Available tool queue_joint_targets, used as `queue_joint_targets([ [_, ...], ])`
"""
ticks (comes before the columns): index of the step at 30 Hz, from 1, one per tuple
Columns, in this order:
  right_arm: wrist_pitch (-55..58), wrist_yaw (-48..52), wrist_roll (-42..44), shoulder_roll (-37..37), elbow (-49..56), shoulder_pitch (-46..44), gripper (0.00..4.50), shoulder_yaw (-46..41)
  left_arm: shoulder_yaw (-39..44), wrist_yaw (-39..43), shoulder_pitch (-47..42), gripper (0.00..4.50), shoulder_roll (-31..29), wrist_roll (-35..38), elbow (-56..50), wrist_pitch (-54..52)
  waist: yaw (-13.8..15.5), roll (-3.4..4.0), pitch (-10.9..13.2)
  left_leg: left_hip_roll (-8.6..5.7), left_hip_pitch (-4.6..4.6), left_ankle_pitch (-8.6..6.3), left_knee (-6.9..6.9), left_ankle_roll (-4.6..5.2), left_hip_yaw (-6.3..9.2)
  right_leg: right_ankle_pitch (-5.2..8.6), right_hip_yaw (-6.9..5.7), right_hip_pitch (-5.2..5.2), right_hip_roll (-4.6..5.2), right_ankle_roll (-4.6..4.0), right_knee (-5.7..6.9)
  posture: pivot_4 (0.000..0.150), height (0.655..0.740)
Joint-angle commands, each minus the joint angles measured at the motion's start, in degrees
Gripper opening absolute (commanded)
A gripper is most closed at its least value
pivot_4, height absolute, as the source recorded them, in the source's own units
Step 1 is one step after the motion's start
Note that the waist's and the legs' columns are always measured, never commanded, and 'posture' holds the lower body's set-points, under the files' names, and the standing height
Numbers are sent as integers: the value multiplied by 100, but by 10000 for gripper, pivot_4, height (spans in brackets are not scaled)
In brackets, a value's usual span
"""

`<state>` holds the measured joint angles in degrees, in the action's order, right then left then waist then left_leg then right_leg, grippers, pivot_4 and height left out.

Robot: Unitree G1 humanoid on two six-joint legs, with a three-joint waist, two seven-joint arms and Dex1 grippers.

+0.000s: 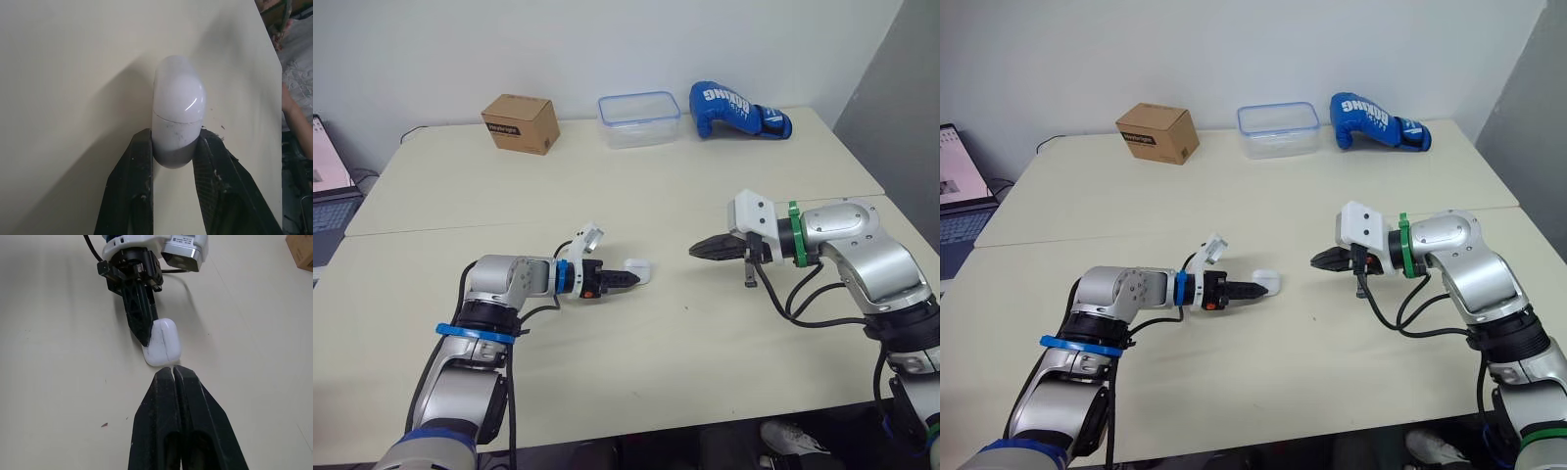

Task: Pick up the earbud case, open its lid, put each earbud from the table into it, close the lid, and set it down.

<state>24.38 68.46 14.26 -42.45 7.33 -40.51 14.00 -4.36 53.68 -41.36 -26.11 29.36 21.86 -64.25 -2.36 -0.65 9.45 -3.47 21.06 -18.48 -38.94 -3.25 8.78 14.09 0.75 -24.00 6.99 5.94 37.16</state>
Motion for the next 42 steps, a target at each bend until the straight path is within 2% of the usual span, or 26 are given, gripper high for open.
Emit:
queue_joint_targets([
  [1, 53, -46, 81, -58, 214, 17, 447, -232, -67, -124, -23, 7453, -48, -202, 180, 77, 4, 0, 0, 0, -1, 0, 0, 0, 0, 0, 0, 0, 0, 0, 0, 1500, 7307],
  [4, 67, -44, 94, -44, 238, 22, 447, -234, -19, -251, -69, 7453, -22, -304, 418, 225, 11, 0, 0, 0, -2, 0, 0, 0, -2, 0, 2, 1, 0, 0, 1, 1500, 7307],
  [6, 67, -40, 90, -34, 232, 14, 0, -229, -43, -241, -63, 14578, -59, -348, 488, 316, 17, 0, 0, 0, -9, 0, 0, 0, -1, 0, 2, 7, 0, 0, 2, 1500, 7307],
  [11, 34, -28, 71, 0, 169, -20, 0, -206, -140, -205, 43, 27899, -310, -473, 493, 396, 16, 1, -4, 2, -27, 0, 0, 0, 0, 0, 0, 28, -1, 0, 2, 1500, 7307],
  [20, -75, -35, 74, 33, 46, 21, 0, -250, -57, 35, 731, 27899, -1273, -396, -207, 717, -142, 6, -7, 12, -33, 0, 10, 0, -4, 0, 7, 19, -8, 0, 4, 1500, 7307],
  [26, 89, -186, 222, 18, 265, 351, 0, -446, 588, -181, 1966, 27899, -1688, -286, -1358, 1198, -136, 10, -10, 14, -31, 0, 17, 0, 3, 0, 17, 11, -7, 0, -1, 1500, 7307],
  [30, 592, -526, 567, 13, 1045, 1089, 0, -739, 1399, -452, 3012, 27899, -1610, -2, -2467, 1446, -107, 10, -10, 14, -21, -1, 20, 0, 10, 0, 21, -3, -4, 0, -3, 1500, 7307],
  [34, 900, -1020, 663, 75, 1691, 1991, 0, -891, 2080, -890, 4156, 27899, -1137, 71, -3574, 2139, -41, 9, -9, 12, -18, -2, 21, 1, 8, 0, 25, -4, 2, -1, -3, 1500, 7307],
  [38, 1162, -1323, 731, 104, 2102, 2642, 0, -886, 2283, -1377, 5156, 27899, -677, -98, -4299, 2604, 73, 9, -10, 10, -16, -4, 20, 3, 3, 0, 26, -3, 3, -1, -7, 1500, 7307],
  [42, 1238, -1385, 740, 5, 2214, 2993, 0, -856, 2373, -1550, 5675, 27899, -516, -214, -4489, 2995, 115, 8, -11, 10, -26, -9, 18, 14, -14, -1, 14, 21, 1, -2, -10, 1500, 7307],
])
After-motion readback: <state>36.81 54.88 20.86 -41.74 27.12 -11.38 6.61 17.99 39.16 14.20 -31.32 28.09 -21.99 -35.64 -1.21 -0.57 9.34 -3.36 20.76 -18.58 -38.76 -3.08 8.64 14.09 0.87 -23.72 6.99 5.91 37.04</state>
